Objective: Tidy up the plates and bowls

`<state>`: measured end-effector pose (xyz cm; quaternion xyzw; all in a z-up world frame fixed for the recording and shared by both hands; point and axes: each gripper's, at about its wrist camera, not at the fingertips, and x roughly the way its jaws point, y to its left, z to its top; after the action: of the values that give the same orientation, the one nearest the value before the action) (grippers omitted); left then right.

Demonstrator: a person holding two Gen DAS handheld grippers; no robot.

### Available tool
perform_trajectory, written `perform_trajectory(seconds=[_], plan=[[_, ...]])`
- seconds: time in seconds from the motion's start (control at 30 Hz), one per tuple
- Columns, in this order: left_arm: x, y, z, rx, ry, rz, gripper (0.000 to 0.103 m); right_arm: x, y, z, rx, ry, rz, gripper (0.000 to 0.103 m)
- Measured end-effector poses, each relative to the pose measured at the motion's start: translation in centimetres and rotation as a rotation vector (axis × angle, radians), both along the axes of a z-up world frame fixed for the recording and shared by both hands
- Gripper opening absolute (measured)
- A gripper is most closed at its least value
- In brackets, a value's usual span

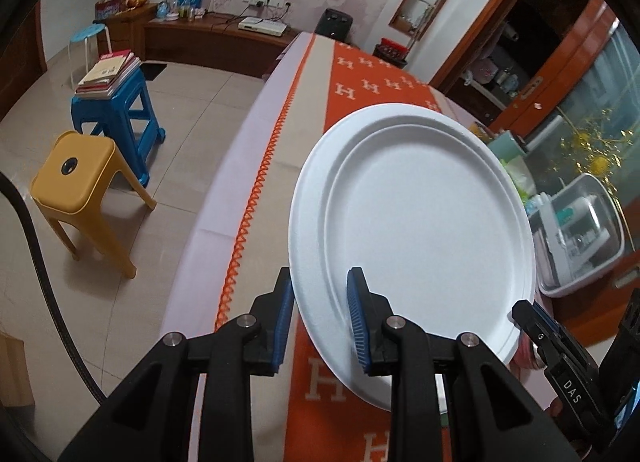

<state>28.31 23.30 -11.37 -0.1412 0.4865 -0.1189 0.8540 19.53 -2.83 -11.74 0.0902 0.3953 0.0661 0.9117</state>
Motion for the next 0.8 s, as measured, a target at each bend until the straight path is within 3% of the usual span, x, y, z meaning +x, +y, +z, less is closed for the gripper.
perform_trajectory(seconds=[0.47, 0.8], plan=[[-7.1, -2.2, 3.5, -0.023, -0.054, -0.176, 0.025, -10.0, -0.6, 3.4, -0.090, -0.072, -0.118, 0.029], [-9.9, -6.6, 3.4, -0.006, -0.038, -0.377, 0.025, -16.3, -2.3, 2.9, -0.108, -0.051, -0.283, 0.029]])
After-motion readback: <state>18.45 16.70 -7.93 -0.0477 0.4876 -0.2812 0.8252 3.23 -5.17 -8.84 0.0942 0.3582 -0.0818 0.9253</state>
